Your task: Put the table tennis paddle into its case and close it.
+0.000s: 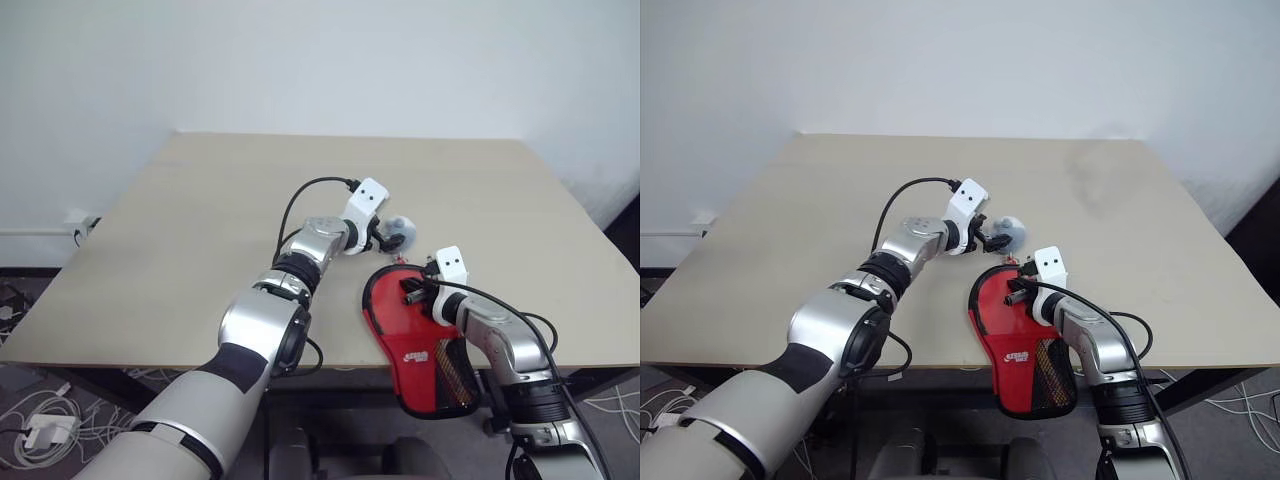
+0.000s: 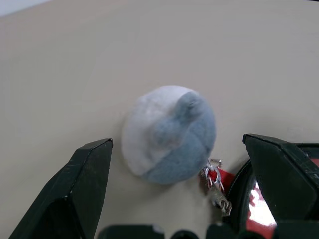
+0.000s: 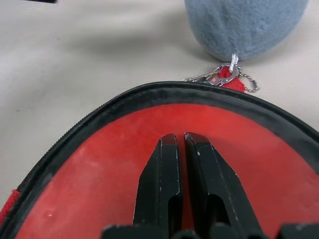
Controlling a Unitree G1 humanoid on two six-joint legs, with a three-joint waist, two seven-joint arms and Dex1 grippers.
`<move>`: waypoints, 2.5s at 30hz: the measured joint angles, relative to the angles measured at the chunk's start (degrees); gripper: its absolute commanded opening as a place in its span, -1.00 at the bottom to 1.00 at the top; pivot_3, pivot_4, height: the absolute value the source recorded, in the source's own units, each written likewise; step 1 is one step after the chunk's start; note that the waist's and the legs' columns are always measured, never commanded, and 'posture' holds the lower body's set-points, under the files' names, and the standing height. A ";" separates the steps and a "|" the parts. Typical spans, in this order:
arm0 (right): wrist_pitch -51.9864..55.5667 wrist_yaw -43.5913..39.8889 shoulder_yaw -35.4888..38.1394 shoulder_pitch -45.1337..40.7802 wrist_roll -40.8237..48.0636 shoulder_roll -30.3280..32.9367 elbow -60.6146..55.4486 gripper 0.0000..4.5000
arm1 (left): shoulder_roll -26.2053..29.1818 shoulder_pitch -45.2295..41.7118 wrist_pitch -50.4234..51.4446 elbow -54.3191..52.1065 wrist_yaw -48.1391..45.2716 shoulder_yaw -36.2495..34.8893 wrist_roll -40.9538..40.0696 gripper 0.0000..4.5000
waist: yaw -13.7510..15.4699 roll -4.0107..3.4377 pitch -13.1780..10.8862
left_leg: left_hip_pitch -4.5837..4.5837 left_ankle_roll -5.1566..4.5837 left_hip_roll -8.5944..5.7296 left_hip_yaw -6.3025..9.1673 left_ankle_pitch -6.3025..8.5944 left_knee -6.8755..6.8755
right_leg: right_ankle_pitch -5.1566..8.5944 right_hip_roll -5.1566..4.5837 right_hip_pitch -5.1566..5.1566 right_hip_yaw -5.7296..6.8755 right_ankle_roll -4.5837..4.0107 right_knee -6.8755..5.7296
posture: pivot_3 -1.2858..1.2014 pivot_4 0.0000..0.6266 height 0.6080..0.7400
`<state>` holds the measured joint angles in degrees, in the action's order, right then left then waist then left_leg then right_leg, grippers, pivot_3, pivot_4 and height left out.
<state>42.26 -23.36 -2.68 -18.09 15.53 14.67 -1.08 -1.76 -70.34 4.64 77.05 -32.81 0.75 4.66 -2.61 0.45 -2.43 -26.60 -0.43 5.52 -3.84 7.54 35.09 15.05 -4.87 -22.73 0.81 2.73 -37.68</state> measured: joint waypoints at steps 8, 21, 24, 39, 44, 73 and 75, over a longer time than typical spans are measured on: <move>0.00 2.76 0.11 0.10 -0.35 -0.69 -0.05 -0.88 | -1.76 0.03 0.24 0.92 1.83 -0.23 0.18 0.81 | -0.01 0.00 0.00 | 0.01 0.00 0.00 0.00 0.00 0.01 | 0.00 0.00 0.01 0.00 0.00 0.00 | 0.03 -1.00 1.00; 0.01 4.37 1.68 0.21 -0.35 -0.60 0.15 -0.88 | -1.90 0.36 0.24 1.16 -2.69 -0.77 0.61 -0.29 | -0.02 0.00 0.00 | 0.01 0.00 -0.01 0.00 0.00 0.01 | 0.00 0.00 0.01 0.00 0.00 0.00 | 0.03 -1.00 1.00; 0.05 4.20 1.66 0.20 -0.32 -0.54 0.16 -0.88 | -0.18 0.76 0.42 1.09 -5.19 0.65 1.68 -0.29 | -0.09 -0.02 0.00 | 0.01 0.00 0.00 0.00 0.00 0.00 | -0.01 0.00 0.00 -0.01 -0.01 -0.01 | 0.03 -1.00 1.00; -0.45 4.37 1.68 -2.22 -0.45 -0.81 2.48 -0.88 | 5.19 7.89 1.64 -5.39 -15.98 1.22 1.08 0.68 | -0.04 -0.03 0.01 | 0.01 0.00 0.00 0.00 0.00 0.02 | -0.04 0.00 0.04 0.01 -0.05 -0.05 | 0.03 -1.00 1.00; -0.60 5.32 3.64 -5.14 0.17 -2.03 2.34 -0.88 | 5.28 13.79 6.23 -14.27 -20.23 3.26 0.94 0.68 | -0.14 -0.09 0.02 | 0.03 0.00 0.01 0.00 0.00 0.02 | -0.06 0.01 0.10 -0.02 -0.08 -0.09 | 0.03 -1.00 1.00; -2.84 10.96 10.06 -19.46 0.11 -3.27 13.16 -0.03 | 4.10 32.91 21.26 -54.13 -15.97 24.40 0.74 0.68 | -0.04 -0.38 0.07 | 0.10 -0.05 0.02 -0.03 -0.03 0.06 | -0.17 0.02 0.18 -0.05 -0.27 -0.04 | 0.03 -1.00 1.00; -3.27 10.91 9.43 -21.44 -0.06 -3.61 16.38 0.28 | 3.48 32.31 20.64 -52.70 -14.64 24.55 0.76 0.68 | -0.04 -0.37 0.08 | 0.12 -0.06 0.02 -0.02 -0.03 0.07 | -0.17 0.02 0.20 -0.04 -0.28 -0.03 | 0.03 -1.00 1.00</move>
<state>38.99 -12.45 6.75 -39.53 15.47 11.06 15.30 1.72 -38.03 25.28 24.35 -47.45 25.30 5.42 -2.65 0.08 -2.35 -26.48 -0.49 5.53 -3.86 7.51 35.15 14.88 -4.85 -22.54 0.77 2.45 -37.71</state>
